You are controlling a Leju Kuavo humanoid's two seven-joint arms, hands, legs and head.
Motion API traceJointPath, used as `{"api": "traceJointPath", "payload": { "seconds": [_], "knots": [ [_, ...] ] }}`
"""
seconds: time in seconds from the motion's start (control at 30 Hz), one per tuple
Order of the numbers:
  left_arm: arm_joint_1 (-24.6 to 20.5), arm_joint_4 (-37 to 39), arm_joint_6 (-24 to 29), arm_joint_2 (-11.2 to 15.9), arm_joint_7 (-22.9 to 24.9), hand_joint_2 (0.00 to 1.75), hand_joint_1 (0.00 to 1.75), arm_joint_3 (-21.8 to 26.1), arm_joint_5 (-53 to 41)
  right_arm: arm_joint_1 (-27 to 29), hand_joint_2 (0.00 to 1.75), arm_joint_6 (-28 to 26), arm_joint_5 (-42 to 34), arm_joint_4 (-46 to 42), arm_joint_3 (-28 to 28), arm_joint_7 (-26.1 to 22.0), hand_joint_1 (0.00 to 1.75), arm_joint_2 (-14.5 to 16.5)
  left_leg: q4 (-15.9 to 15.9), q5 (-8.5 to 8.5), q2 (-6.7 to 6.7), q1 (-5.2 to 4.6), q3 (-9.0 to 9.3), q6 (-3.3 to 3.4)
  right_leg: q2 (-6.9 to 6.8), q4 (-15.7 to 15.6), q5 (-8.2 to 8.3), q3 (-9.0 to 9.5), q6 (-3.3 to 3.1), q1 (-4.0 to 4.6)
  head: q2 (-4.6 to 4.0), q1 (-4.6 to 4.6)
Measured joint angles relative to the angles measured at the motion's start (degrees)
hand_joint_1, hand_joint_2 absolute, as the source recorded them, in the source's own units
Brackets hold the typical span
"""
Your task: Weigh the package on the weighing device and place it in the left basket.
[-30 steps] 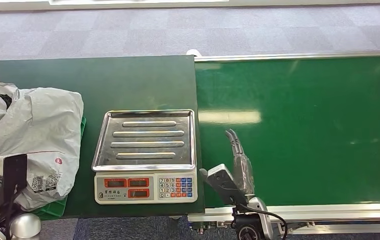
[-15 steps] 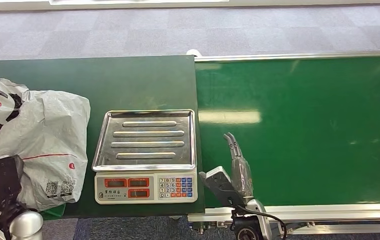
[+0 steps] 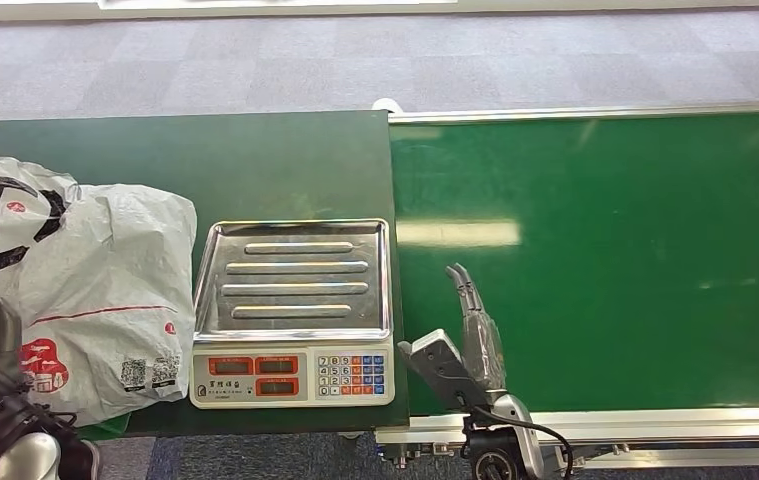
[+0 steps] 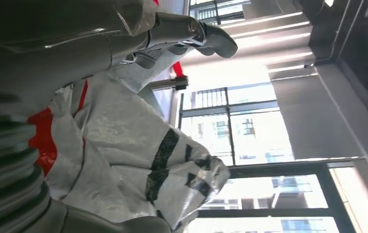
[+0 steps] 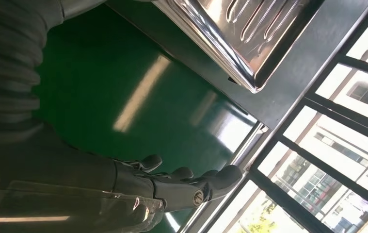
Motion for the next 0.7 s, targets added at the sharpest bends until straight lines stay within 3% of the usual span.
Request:
{"api": "traceJointPath", "payload": {
  "seconds": [0.17,0.47,0.53,0.63,0.7],
  "knots": [
    [2.02,-4.41,-2.30,-0.54,-4.78,1.75,0.00,-1.52,2.57,0.01,1.75,-0.02,-0.03,0.27,-0.14,-0.17,0.00,-0.24,0.00,0.00,0.00,0.00,0.01,0.00,-0.01,0.00,0.00,0.00,0.00,0.00,0.00,0.00],
    [3.16,-8.62,-8.65,0.03,-5.44,1.75,0.00,-7.26,0.39,0.00,1.75,-0.02,-0.19,0.27,-0.43,-0.48,0.00,-0.77,0.00,0.00,0.00,0.00,0.03,0.00,-0.02,-0.01,0.00,0.01,0.00,0.00,0.00,0.01],
    [3.27,-8.72,-15.97,1.00,-4.36,1.75,0.00,-8.98,0.38,-0.05,1.75,0.15,-0.39,0.27,-0.45,-0.70,0.00,-0.97,0.00,0.00,0.00,0.00,0.03,0.00,-0.03,-0.01,0.00,0.00,0.00,0.00,0.00,0.01],
    [3.29,-8.57,-31.25,3.21,-1.51,1.75,0.00,-13.72,-0.27,-0.47,1.75,1.14,-0.92,0.28,-0.47,-1.21,0.00,-1.34,0.00,0.00,0.02,0.00,0.02,0.00,-0.01,-0.01,0.00,0.01,0.00,0.00,0.00,0.00],
    [3.28,-7.97,-36.68,3.93,-0.18,1.75,0.00,-16.80,-1.66,-0.92,1.75,1.73,-1.15,0.39,-0.46,-1.37,0.00,-1.52,0.01,0.00,0.04,-0.01,0.03,0.00,0.00,-0.01,0.01,0.01,0.01,-0.01,0.00,0.01]
  ]
}}
